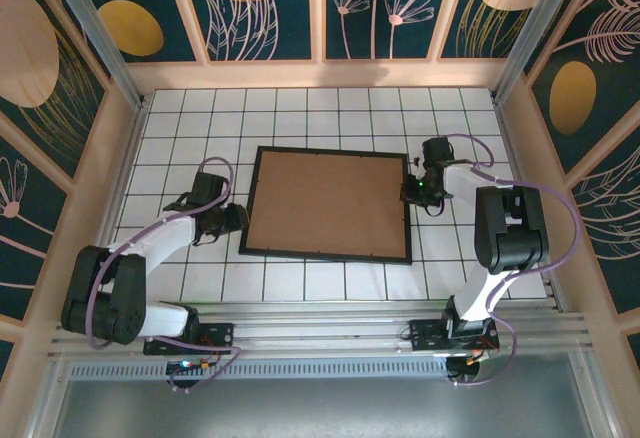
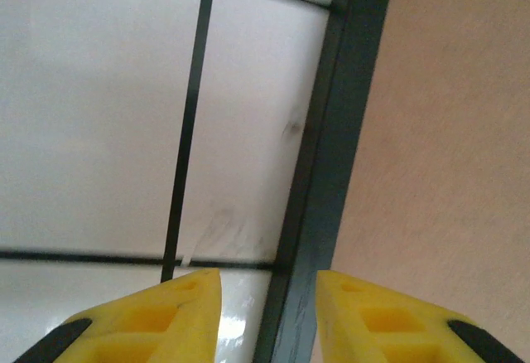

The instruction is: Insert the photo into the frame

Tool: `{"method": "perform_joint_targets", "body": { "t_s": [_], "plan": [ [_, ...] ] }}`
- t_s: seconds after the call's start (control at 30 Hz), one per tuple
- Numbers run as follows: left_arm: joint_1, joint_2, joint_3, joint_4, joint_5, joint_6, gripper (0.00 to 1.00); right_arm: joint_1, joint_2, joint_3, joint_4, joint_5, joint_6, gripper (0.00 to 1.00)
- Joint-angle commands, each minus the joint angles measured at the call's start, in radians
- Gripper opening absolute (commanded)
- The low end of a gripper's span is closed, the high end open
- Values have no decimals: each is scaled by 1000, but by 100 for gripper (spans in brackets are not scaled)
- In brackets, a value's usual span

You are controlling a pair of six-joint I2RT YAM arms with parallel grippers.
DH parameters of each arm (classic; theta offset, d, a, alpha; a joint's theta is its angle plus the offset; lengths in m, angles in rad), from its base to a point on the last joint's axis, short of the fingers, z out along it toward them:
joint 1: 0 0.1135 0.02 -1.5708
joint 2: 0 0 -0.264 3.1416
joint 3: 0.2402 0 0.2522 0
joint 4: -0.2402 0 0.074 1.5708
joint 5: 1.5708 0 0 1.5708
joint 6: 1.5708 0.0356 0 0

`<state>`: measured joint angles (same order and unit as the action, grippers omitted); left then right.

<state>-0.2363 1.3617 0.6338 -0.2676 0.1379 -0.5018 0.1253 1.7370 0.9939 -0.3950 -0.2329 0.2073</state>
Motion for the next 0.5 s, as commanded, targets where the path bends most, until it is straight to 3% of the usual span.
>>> {"method": "perform_joint_targets", "body": {
  "t_s": [0.0,0.47],
  "plan": [
    [-8,-17,-17,-36,25,-19,34,9,14,-14,-10,-9,-12,19],
    [-9,83,33,34,22,19,30,10,21,-17,-7,-14,-8,19]
  ]
}}
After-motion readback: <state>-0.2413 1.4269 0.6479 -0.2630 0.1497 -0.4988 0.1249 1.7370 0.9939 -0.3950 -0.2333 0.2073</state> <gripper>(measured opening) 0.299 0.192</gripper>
